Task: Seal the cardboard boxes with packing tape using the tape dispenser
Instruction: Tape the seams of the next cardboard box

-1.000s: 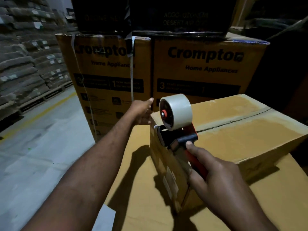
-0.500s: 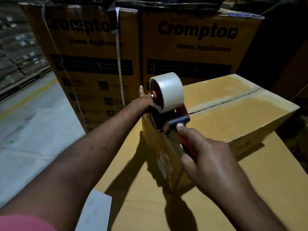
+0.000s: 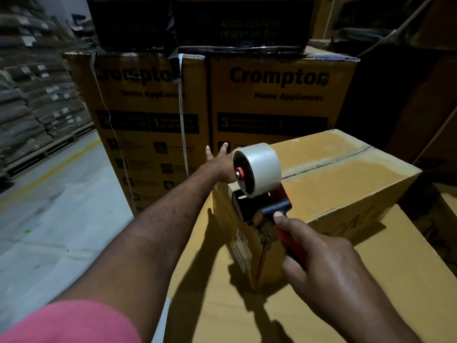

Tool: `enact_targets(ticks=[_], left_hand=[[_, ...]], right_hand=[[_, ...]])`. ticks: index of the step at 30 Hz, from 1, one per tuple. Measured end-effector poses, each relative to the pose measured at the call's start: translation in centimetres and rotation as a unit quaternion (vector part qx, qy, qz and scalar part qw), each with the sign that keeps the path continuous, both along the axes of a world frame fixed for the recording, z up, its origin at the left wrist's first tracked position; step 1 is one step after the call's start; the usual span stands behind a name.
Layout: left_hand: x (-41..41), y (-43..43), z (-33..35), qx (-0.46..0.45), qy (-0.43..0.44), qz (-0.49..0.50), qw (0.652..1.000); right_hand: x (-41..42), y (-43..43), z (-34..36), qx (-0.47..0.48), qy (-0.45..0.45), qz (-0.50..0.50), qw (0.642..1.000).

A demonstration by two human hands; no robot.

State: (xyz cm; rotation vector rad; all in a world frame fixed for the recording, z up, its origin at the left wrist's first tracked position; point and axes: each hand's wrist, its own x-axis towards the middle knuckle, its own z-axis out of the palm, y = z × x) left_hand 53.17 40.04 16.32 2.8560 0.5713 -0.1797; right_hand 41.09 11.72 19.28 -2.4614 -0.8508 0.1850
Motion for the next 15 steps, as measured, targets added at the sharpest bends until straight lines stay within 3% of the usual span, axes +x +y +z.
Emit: enact_targets(ticks=[7,9,11,15], left_hand=[[-0.7,-1.0,-0.1,0.032,-0.060,-0.023,0.997],[-1.5,-2.2,-0.5,-0.097,-0.128,-0.014,0.987],[-2.4,-3.4,-1.3,-0.230,-0.118,0.021,0.966],[-2.5,-3.6,-3.3,-0.301,-0.135,0.107,0.938]], right_hand=[[-1.0,-1.2,0.2,0.006,-0.006,-0.015,1.000],[-0.9,-1.2,0.2,0.016,-0.013,-0.018,1.000],[-0.8,-1.2,-0.1,0.022,-0.017,-0.017,0.999],[-0.9,-0.8,-0.9,0.024,-0.024,-0.015,0.999]])
